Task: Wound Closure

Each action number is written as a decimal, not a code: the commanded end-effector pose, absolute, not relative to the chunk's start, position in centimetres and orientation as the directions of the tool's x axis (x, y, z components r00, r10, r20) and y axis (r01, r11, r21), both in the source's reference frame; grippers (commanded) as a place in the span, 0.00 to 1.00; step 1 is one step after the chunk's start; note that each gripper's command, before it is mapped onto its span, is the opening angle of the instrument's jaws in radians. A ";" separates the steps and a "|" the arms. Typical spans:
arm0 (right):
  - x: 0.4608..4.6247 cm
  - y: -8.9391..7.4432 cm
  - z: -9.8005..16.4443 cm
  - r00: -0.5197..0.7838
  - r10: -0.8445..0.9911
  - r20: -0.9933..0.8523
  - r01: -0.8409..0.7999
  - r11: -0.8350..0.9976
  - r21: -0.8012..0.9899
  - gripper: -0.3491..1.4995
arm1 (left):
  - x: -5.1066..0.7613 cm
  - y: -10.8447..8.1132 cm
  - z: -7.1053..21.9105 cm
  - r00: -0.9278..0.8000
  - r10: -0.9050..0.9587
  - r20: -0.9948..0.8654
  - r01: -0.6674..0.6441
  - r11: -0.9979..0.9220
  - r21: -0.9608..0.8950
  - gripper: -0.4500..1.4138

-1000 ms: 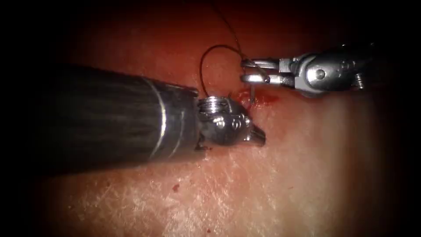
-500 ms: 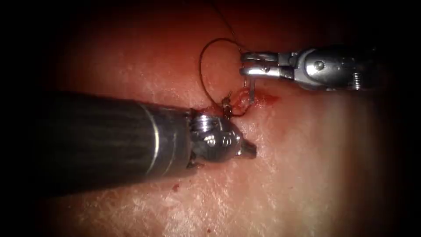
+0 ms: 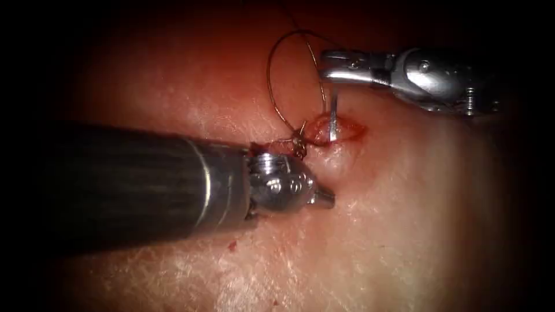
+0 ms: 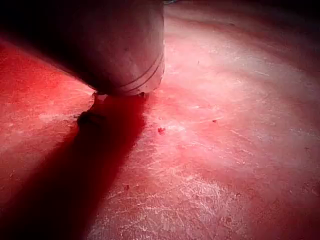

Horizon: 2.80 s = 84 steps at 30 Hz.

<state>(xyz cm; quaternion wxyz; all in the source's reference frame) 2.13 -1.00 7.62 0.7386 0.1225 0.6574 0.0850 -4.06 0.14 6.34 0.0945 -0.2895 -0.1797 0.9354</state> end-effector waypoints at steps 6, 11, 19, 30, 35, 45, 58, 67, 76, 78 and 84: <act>2.20 -1.1 7.7 0.134 0.328 -0.935 0.039 0.941 0.336 0.00 | -4.08 0.1 6.5 -0.813 0.287 -0.506 -0.075 -0.915 -0.397 0.00; 2.20 -1.1 7.7 0.158 0.337 -0.928 0.058 0.935 0.349 0.00 | -4.07 0.1 6.5 -0.813 0.286 -0.507 -0.074 -0.915 -0.397 0.00; 2.22 -1.1 7.7 0.150 0.169 -0.974 0.122 0.975 0.188 0.00 | -4.06 0.1 6.4 -0.813 0.286 -0.507 -0.074 -0.914 -0.398 0.00; 2.24 -1.1 7.6 0.127 0.106 -0.986 0.153 0.980 0.125 0.00 | -4.05 0.1 6.4 -0.813 0.285 -0.508 -0.072 -0.915 -0.398 0.00; 2.24 -1.2 7.6 0.122 0.150 -0.981 0.156 0.973 0.168 0.00 | -4.04 0.2 6.5 -0.813 0.283 -0.509 -0.070 -0.915 -0.397 0.00; 2.26 -1.3 7.7 0.134 0.259 -0.957 0.180 0.943 0.280 0.00 | -4.01 0.2 6.5 -0.813 0.281 -0.510 -0.067 -0.915 -0.397 0.00; 2.22 -1.4 7.8 0.231 0.482 -0.845 0.150 0.840 0.521 0.00 | -4.00 0.2 6.5 -0.813 0.281 -0.510 -0.067 -0.915 -0.397 0.00; 2.23 -1.3 7.8 0.228 0.650 -0.725 0.084 0.728 0.680 0.00 | -4.00 0.2 6.5 -0.813 0.281 -0.510 -0.067 -0.915 -0.397 0.00; 2.24 -1.3 7.9 0.204 0.676 -0.708 0.051 0.715 0.698 0.00 | -4.02 0.1 6.4 -0.813 0.283 -0.509 -0.070 -0.915 -0.397 0.00; 2.24 -1.3 7.9 0.204 0.677 -0.708 0.051 0.715 0.698 0.00 | -4.05 0.1 6.4 -0.813 0.284 -0.508 -0.072 -0.915 -0.397 0.00; 2.24 -1.2 7.9 0.203 0.678 -0.706 0.042 0.715 0.698 0.00 | -4.16 0.0 6.4 -0.812 0.289 -0.508 -0.073 -0.912 -0.403 0.00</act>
